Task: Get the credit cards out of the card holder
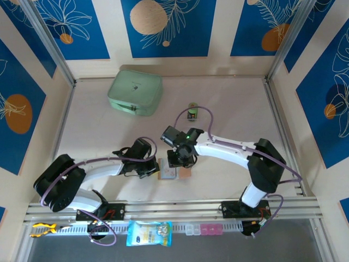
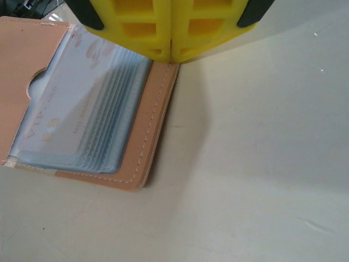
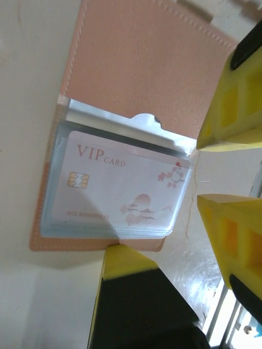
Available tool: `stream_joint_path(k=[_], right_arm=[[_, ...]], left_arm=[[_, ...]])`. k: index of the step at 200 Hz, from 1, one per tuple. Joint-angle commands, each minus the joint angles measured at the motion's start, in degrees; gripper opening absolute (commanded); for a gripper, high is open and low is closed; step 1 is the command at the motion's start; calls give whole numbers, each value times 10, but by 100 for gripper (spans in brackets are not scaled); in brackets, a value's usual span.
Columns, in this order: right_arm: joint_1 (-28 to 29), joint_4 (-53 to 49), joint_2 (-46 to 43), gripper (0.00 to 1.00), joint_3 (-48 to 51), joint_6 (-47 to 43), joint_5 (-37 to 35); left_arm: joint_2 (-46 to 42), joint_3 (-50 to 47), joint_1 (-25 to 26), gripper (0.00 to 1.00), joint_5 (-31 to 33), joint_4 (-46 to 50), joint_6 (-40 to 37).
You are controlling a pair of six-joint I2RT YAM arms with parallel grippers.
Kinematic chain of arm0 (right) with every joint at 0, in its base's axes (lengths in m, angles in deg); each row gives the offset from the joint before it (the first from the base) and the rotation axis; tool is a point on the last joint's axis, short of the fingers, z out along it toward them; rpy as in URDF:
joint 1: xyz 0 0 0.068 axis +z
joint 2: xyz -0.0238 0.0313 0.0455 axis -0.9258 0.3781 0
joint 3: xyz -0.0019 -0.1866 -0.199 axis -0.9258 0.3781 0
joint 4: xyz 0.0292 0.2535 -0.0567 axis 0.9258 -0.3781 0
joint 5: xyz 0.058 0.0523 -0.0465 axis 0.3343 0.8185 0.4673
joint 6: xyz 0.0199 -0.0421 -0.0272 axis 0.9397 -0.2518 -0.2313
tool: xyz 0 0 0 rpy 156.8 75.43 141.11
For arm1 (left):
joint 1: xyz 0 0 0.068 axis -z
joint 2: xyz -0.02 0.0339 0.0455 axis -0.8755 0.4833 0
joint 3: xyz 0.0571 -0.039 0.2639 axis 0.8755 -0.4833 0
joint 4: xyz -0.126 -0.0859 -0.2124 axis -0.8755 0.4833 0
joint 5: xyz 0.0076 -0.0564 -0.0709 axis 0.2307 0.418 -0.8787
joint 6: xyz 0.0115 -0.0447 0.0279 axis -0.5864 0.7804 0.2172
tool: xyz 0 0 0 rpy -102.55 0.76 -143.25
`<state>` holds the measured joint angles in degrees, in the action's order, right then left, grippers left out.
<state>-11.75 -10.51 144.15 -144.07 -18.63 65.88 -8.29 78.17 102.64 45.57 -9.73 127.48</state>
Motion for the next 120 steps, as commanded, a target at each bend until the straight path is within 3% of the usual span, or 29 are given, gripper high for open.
stream_joint_path(k=[1,51,120], right_arm=[[1,-29,29,30,-12,13,-4],[-24,-20,50,46,19,12,-18],[-56,15,56,46,63,-3,-13]], left_arm=[[-5,-11,4,0,-3,21,2],[-8,-14,3,1,0,23,2],[1,-15,3,0,-2,16,2]])
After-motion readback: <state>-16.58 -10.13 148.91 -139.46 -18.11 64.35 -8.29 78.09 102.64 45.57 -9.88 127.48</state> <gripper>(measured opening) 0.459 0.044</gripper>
